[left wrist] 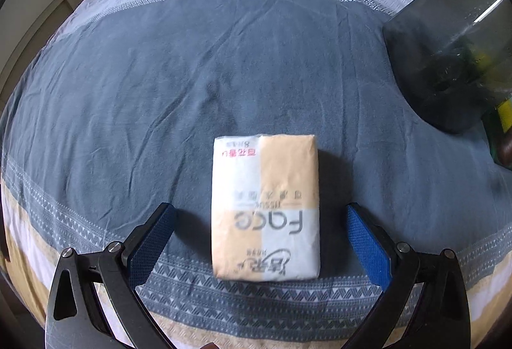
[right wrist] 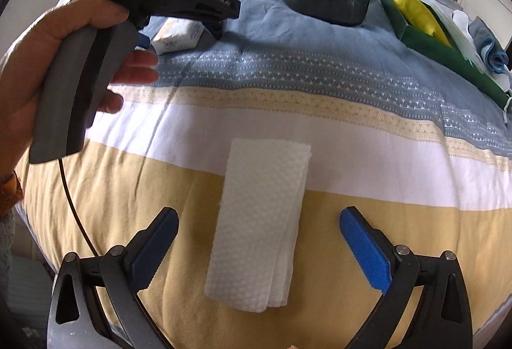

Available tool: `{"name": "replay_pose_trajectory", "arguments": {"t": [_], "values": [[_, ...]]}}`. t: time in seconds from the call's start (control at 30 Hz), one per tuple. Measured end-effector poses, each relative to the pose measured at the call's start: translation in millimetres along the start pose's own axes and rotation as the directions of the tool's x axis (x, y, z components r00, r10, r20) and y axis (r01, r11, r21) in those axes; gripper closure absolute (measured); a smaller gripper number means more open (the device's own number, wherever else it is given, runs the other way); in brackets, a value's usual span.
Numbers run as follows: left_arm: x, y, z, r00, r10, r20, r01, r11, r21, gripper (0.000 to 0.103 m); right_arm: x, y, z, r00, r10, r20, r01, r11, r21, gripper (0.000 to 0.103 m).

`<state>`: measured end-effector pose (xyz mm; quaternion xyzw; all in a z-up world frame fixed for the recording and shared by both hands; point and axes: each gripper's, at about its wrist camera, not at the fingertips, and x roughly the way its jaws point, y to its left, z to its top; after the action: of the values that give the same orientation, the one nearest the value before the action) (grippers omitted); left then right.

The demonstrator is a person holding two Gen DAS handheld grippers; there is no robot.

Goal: Organize soft objects
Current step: 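Close left gripper on Face tissue pack while right gripper closes on white wipe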

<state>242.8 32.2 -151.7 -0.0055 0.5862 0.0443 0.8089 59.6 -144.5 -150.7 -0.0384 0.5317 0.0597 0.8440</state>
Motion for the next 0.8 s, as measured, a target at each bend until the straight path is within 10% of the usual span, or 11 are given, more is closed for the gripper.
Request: {"name": "replay_pose_trajectory", "arguments": {"t": [0.8], "values": [[23,5,18,1.0,-0.026,0.005,0.026,0.999,-0.026,0.001,23,9,11,0.997,-0.071,-0.026,0.071,0.997,0.004,0.009]]}}
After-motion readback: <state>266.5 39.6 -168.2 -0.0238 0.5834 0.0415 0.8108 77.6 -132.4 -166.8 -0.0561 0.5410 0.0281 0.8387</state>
